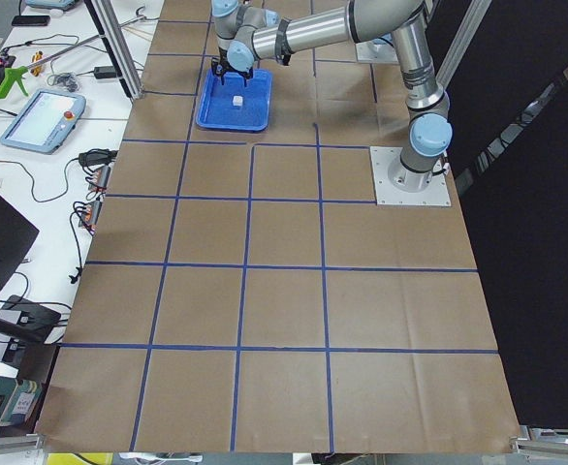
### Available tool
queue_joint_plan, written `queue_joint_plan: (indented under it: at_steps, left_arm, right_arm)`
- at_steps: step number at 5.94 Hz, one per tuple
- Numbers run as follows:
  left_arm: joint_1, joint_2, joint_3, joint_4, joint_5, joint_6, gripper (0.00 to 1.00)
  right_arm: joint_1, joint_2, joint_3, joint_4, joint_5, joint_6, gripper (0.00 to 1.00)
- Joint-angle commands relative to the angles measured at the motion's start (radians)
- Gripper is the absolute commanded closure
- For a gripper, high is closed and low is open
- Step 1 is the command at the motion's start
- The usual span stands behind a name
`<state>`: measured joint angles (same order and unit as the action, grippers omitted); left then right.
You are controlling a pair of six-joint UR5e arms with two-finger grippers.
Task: Assemble white blocks and place on blue tray
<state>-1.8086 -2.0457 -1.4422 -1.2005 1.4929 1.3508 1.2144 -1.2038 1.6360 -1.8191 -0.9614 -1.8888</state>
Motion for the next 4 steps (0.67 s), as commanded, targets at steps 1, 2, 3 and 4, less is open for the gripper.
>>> queue_joint_plan:
  at_steps: [1,2,3,4]
  left_arm:
    - [0.047,0.184,0.003,-0.196,-0.003,-0.024,0.12]
    - [0.105,0.247,0.006,-0.309,-0.005,-0.068,0.12]
    - [0.115,0.29,0.006,-0.332,-0.023,-0.135,0.09]
    - [0.126,0.332,0.014,-0.367,-0.034,-0.277,0.06]
  right_arm:
    - [0.081,0.006,0.066,-0.188,0.01,0.144,0.73]
    - [0.138,0.019,0.091,-0.303,0.01,0.277,0.73]
    - [0.213,0.044,0.091,-0.392,0.009,0.377,0.73]
    - [0.294,0.074,0.09,-0.492,0.009,0.478,0.73]
